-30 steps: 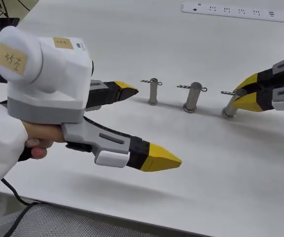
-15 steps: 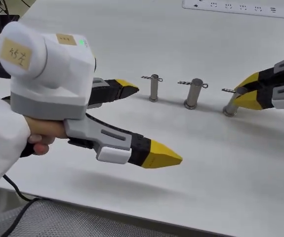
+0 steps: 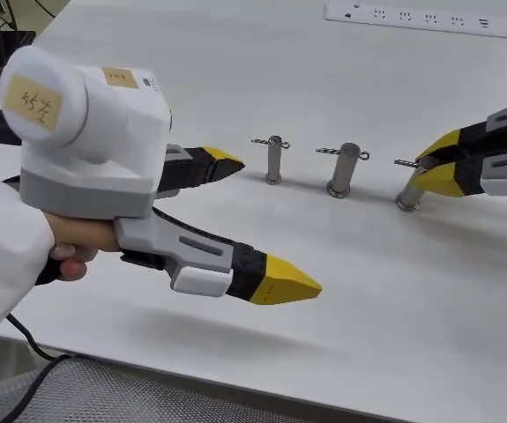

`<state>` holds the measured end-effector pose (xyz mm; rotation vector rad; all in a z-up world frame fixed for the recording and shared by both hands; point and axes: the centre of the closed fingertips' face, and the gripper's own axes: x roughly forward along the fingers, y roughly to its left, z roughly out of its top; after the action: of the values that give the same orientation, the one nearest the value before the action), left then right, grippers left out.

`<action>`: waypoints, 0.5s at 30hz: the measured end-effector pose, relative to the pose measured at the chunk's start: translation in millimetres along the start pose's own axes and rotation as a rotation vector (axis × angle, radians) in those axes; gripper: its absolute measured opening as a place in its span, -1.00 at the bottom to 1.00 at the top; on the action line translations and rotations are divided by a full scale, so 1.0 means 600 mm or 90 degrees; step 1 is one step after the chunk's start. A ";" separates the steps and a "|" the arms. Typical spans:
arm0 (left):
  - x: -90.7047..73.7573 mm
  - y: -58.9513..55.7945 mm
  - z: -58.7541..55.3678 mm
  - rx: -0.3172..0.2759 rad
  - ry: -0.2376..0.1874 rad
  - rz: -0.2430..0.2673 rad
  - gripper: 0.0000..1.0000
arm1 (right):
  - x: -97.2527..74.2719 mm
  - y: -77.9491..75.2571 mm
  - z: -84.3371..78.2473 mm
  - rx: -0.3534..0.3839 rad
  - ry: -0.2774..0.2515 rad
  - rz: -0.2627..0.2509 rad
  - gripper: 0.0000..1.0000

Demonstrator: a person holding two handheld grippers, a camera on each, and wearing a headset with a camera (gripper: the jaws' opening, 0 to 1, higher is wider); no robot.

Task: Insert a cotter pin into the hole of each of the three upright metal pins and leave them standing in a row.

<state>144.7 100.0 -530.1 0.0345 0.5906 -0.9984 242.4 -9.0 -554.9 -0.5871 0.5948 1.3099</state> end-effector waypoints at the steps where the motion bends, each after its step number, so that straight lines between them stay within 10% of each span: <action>1: -0.001 0.000 0.000 -0.001 0.000 0.002 0.92 | -0.002 -0.002 0.003 0.005 -0.005 -0.005 -0.72; 15: -0.011 0.016 0.043 -0.021 -0.070 0.052 0.92 | -0.047 -0.001 0.003 0.108 -0.064 -0.104 -0.38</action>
<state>161.0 102.9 -507.6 -0.0250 0.5017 -0.9052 239.0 -27.7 -534.2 -0.4191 0.5564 1.1159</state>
